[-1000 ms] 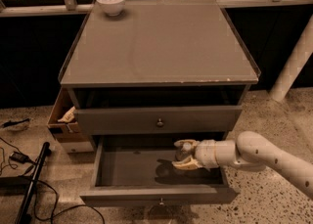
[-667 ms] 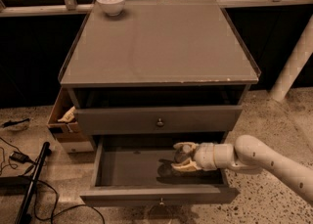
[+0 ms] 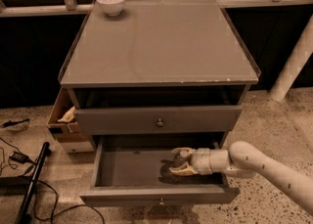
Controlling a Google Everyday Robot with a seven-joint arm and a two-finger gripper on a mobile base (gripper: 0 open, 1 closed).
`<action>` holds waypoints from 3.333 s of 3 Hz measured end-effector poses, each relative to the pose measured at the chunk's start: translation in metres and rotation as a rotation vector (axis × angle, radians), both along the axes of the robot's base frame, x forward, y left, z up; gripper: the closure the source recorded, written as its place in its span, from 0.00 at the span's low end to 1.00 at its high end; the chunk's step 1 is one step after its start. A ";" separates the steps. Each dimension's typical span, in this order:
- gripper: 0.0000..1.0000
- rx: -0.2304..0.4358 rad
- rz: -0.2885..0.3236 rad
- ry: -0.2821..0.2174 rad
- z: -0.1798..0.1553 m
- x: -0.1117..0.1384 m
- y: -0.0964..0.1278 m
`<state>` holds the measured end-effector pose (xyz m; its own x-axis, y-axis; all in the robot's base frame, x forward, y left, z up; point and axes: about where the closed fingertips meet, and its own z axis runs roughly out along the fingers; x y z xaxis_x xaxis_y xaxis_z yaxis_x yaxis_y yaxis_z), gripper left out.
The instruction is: Place water bottle into middle drawer
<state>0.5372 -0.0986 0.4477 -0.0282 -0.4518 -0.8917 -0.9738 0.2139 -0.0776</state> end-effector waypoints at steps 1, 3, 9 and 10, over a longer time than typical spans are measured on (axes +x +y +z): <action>1.00 0.000 0.000 0.000 0.003 0.000 0.000; 1.00 -0.010 -0.002 0.021 0.002 0.006 0.003; 0.00 -0.011 0.001 0.031 0.001 0.007 0.005; 0.00 -0.011 0.001 0.031 0.001 0.007 0.005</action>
Offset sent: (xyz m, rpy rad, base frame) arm 0.0128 0.0028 -0.0140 -0.0179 0.0374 -0.0098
